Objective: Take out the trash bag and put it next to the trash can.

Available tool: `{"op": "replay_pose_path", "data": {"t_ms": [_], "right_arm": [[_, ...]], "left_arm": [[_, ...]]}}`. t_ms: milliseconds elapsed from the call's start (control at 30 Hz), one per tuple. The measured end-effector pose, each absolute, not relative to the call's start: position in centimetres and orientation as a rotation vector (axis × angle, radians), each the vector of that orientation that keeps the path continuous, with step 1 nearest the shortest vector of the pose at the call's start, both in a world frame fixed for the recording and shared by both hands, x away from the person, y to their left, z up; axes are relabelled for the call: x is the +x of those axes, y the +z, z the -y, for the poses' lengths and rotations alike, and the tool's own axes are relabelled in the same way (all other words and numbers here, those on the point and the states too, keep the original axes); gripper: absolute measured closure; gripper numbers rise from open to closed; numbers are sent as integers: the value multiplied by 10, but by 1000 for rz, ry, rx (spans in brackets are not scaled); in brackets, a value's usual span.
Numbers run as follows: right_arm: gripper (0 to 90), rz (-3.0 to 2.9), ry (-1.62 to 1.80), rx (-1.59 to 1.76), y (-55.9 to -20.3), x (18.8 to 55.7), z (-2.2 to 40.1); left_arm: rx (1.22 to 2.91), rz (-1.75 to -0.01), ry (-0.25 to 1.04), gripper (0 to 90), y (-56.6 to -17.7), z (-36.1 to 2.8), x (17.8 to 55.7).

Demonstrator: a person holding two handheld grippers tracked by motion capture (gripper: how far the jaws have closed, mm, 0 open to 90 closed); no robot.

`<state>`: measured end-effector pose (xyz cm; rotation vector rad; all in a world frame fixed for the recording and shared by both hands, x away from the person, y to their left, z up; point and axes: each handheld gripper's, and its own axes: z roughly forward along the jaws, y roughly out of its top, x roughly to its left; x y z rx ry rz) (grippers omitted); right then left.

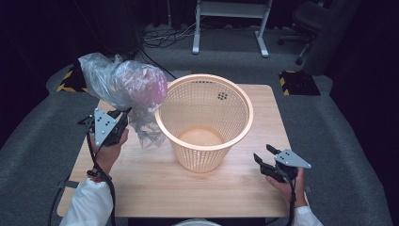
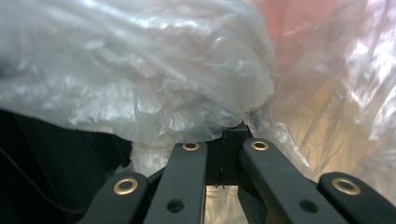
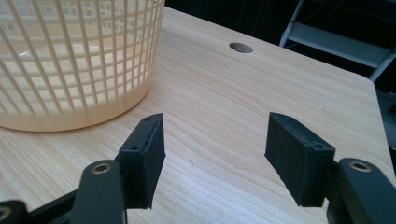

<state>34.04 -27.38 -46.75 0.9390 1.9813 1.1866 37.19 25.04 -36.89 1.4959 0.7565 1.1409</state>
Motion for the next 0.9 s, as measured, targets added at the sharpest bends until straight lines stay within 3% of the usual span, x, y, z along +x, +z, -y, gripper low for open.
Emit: {"op": "replay_pose_path", "data": {"t_ms": [600,900], "right_arm": [[357,-2062,1125,977,-478,346,268],[356,-2087,1105,972,-482,347,266]], "left_arm": [[1713,-894,980,893,-397,-265,409],[1838,-958,792,887,-418,-266,419]]}}
